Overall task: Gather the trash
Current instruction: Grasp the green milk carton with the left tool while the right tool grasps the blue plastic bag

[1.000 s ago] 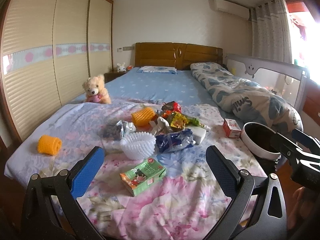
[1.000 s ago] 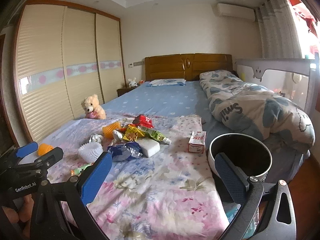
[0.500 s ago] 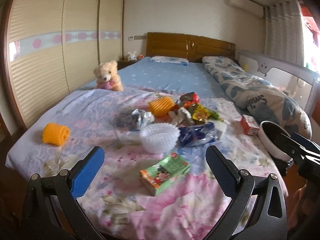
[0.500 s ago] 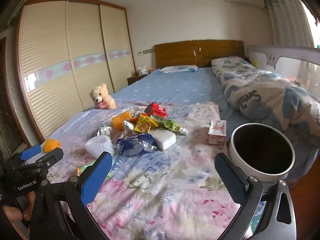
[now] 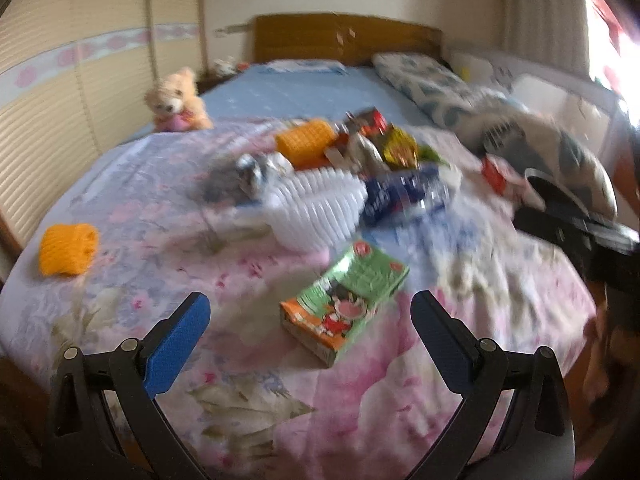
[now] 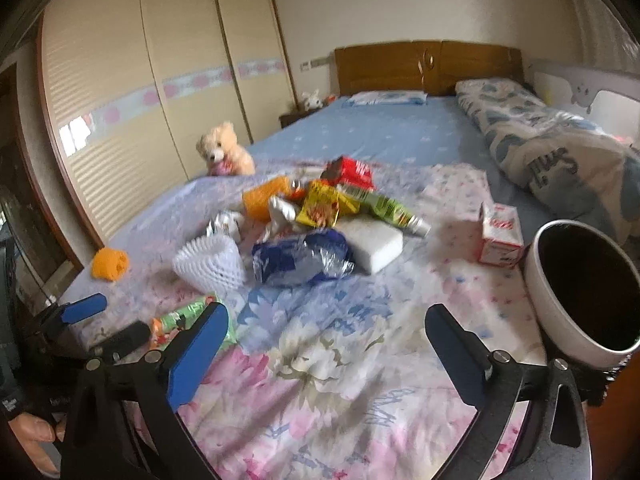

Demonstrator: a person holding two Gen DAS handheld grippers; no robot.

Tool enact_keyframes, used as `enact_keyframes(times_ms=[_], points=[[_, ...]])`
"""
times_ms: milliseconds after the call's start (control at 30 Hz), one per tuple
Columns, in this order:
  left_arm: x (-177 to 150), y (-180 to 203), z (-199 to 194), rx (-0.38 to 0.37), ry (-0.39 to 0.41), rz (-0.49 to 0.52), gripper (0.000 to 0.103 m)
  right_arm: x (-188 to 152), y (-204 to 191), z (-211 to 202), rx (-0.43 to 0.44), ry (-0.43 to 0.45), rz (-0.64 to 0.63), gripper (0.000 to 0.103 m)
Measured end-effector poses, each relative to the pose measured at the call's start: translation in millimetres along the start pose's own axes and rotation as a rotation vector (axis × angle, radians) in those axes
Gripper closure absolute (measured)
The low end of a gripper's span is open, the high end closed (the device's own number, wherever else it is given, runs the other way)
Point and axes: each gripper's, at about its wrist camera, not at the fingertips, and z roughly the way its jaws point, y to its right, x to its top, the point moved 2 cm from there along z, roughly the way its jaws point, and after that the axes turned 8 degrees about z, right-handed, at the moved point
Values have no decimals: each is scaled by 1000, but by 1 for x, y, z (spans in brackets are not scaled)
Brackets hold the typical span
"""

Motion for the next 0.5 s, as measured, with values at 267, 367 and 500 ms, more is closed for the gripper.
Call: enact_keyframes(times_ms=[267,367,500], points=[[-1,0,27,-59,-62,76,1,8,1,47,42,-71,24,16],[0,-2,35,-63,-73,84,1,11,-1,64,51,-96,25,20],[-2,-2,43,-84,-95,81,21,17,-1,86,60,-128,43,31]])
